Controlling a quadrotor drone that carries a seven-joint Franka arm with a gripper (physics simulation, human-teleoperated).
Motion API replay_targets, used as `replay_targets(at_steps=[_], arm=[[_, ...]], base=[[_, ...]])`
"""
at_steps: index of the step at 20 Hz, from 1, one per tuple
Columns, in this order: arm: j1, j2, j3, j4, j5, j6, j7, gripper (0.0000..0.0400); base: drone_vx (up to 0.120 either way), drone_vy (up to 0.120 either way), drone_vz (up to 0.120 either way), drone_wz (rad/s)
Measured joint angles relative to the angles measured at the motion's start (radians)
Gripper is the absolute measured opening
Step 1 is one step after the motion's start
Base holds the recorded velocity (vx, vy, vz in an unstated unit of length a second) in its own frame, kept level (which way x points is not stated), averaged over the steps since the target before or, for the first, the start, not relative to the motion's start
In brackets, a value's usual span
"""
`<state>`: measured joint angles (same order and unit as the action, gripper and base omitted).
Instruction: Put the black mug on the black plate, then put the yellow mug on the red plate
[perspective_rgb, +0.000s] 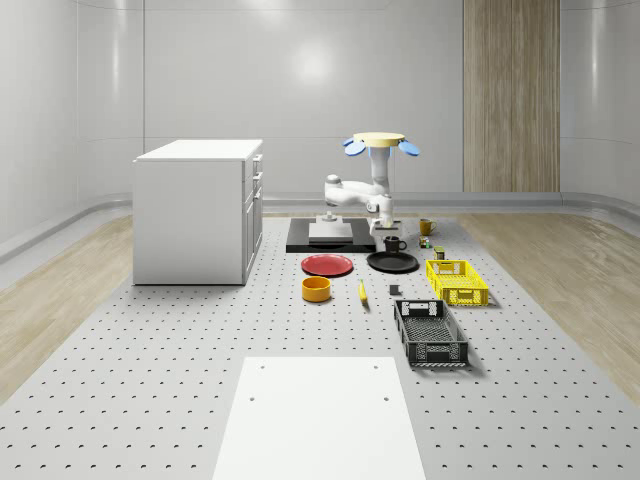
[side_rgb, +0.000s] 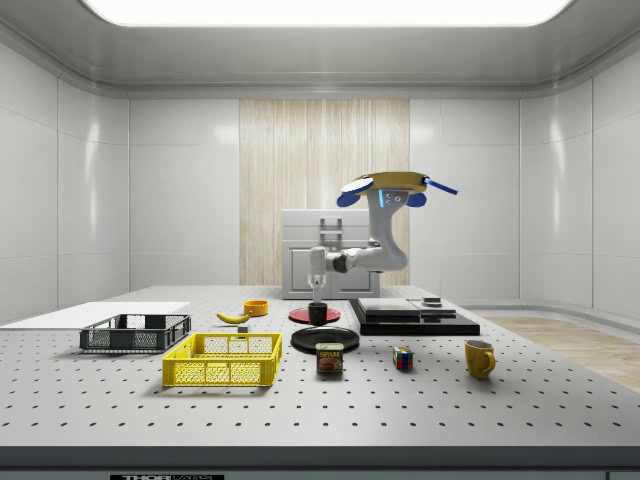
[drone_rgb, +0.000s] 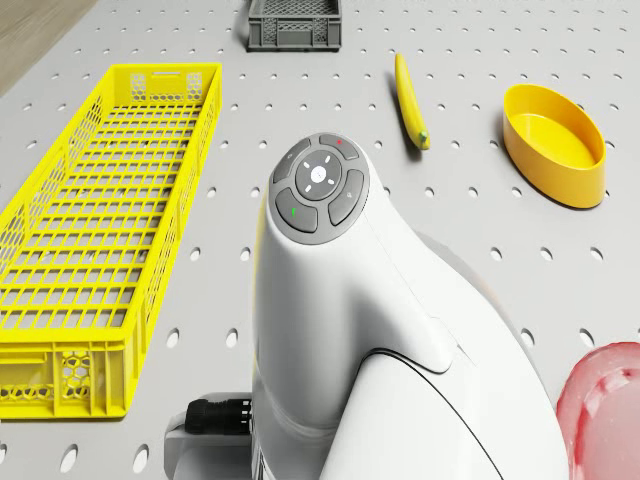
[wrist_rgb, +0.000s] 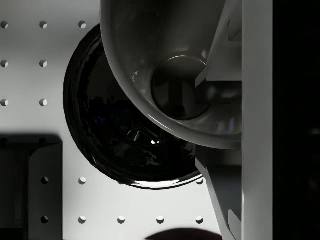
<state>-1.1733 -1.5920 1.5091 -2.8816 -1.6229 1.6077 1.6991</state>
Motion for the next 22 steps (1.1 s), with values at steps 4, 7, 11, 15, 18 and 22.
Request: replay_targets(at_steps=[4, 7, 11, 15, 18, 22], arm=[[-0.003, -0.004, -0.033, 0.002, -0.031, 0.012, 0.001, 0.0100], [-0.007, -0.006, -0.076, 0.007, -0.072, 0.026, 0.002, 0.0100], [-0.014, -0.007, -0.128, 0.014, -0.121, 0.042, 0.003, 0.0100], [-0.020, -0.006, -0.168, 0.022, -0.159, 0.053, 0.004, 0.0100], [-0.022, -0.004, -0.184, 0.025, -0.174, 0.056, 0.005, 0.0100], [-0.024, -0.002, -0.200, 0.028, -0.190, 0.059, 0.005, 0.0100]], base=[[0.000, 0.000, 0.000, 0.000], [0.000, 0.000, 0.000, 0.000], [0.000, 0.000, 0.000, 0.000], [-0.040, 0.000, 0.000, 0.000], [-0.107, 0.000, 0.000, 0.000], [-0.020, 0.000, 0.000, 0.000]])
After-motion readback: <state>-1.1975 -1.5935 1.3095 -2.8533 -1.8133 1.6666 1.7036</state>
